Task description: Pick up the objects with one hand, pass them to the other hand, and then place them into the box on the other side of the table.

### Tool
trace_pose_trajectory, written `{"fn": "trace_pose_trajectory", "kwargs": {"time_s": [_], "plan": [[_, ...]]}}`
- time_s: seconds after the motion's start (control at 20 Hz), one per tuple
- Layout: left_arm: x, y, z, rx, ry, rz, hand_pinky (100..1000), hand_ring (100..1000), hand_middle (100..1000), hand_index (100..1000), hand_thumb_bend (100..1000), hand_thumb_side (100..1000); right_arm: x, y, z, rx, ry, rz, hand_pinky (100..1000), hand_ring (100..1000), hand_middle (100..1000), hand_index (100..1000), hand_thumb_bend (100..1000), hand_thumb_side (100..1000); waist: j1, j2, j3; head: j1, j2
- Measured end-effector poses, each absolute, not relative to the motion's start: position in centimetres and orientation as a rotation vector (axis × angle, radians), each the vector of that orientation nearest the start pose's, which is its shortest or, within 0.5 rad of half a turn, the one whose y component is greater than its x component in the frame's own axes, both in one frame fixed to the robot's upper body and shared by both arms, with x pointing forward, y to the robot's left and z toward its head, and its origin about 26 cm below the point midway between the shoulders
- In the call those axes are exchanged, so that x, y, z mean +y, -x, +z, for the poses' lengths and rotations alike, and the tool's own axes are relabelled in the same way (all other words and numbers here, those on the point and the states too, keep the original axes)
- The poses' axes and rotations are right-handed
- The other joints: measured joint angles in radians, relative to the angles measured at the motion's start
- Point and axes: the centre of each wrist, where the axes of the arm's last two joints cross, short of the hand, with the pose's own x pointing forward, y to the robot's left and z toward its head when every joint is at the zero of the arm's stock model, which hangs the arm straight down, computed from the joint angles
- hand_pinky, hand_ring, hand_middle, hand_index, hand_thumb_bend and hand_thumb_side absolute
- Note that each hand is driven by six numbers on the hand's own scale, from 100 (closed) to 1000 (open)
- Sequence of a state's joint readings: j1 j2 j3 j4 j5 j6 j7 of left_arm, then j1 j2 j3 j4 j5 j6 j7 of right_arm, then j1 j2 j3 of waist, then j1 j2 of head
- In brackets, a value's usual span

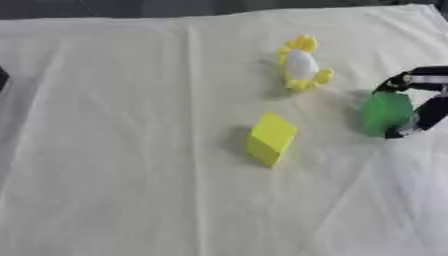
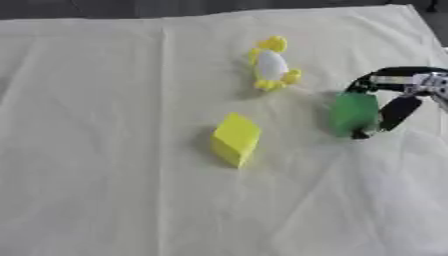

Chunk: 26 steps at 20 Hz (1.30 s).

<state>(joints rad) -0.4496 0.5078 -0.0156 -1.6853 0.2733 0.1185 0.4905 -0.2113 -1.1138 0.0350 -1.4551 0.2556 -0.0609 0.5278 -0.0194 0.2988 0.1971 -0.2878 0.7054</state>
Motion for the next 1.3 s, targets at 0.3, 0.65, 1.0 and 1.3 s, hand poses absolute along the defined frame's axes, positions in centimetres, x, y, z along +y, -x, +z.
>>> {"fn": "trace_pose_trajectory", "kwargs": {"time_s": [0.3, 0.65, 1.0, 1.3], "plan": [[30.2, -35.6, 19.9, -2.020, -0.391, 0.168, 751, 783, 824, 852, 185, 886, -47.7, -30.9, 21.0, -1.068, 0.738, 1.290, 918, 767, 481, 673, 469, 197, 0.000, 0.000, -0.005, 0.001, -0.004], [30.3, -35.6, 19.8, -2.019, -0.389, 0.167, 752, 784, 824, 853, 184, 880, -47.2, -31.0, 21.2, -1.118, 0.707, 1.255, 896, 700, 400, 599, 306, 100, 0.000, -0.002, -0.011, 0.004, -0.004], [30.4, -35.5, 19.6, -2.014, -0.390, 0.164, 752, 784, 824, 852, 185, 863, -46.3, -30.8, 23.3, -1.276, 0.735, 1.136, 858, 638, 326, 554, 212, 100, 0.003, -0.036, -0.028, 0.021, 0.001], [30.4, -35.5, 19.8, -2.019, -0.388, 0.153, 752, 787, 824, 852, 185, 836, -43.6, -30.6, 25.7, -1.474, 0.719, 1.017, 833, 611, 307, 546, 166, 100, 0.012, -0.072, -0.039, 0.050, 0.026]]}}
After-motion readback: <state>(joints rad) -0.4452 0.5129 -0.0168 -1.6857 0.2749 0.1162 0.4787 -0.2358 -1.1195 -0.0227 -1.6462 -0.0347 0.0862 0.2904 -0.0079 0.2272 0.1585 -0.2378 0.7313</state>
